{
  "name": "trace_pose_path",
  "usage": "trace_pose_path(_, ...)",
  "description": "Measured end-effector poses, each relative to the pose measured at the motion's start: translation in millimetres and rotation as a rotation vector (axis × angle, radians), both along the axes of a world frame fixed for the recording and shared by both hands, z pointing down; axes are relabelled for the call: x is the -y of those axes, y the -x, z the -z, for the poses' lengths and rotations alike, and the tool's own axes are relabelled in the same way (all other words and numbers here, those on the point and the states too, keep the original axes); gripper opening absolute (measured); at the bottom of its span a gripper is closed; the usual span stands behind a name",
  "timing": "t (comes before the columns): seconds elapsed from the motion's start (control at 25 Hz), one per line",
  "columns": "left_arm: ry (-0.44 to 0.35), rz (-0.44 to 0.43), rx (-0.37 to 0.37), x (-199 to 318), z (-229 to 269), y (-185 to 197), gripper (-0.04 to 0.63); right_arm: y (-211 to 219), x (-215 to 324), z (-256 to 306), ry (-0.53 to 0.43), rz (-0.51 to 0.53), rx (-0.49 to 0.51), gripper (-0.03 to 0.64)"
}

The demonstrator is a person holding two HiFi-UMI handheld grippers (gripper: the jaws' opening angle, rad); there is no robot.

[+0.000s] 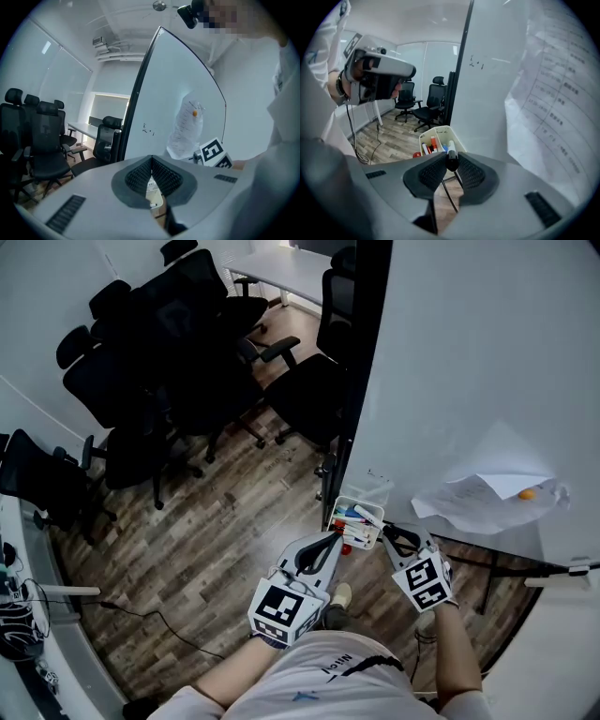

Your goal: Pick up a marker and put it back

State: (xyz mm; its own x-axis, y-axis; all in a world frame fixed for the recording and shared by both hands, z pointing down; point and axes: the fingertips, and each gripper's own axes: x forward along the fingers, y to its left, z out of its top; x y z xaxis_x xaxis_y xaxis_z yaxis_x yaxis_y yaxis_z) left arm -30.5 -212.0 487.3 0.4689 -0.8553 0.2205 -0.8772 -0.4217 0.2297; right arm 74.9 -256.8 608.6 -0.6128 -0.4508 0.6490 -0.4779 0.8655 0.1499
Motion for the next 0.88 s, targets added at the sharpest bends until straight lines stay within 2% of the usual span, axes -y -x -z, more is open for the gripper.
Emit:
trace_pose_path(0.16,-0.005,-0.04,-0.011,-0.1,0.0,-5.9,0.011,-1.9,-7.5,26.8,0.002,-0.038,0.091,0.08)
trace_pose_path(0.6,-0.062,-0.143,-0.034,-10.9,22.5,-14.3,0.011,-1.0,-42.4,95.3,-0.003,-0.125,0.236,0.08)
trace_pose_path(0.76,-0.085,-0.181,-0.054,-20.3,39.9,-15.8,0.011,-0.6,-57.7,118.7,0.017,-0.16,0.297,0.08)
trace_pose_path(0.88,-0.122,-0.215,-0.063,-28.1,59.7,-19.0,0.011,-3.3,-66.8,139.5,-0.005,-0.184,0.333,0.08)
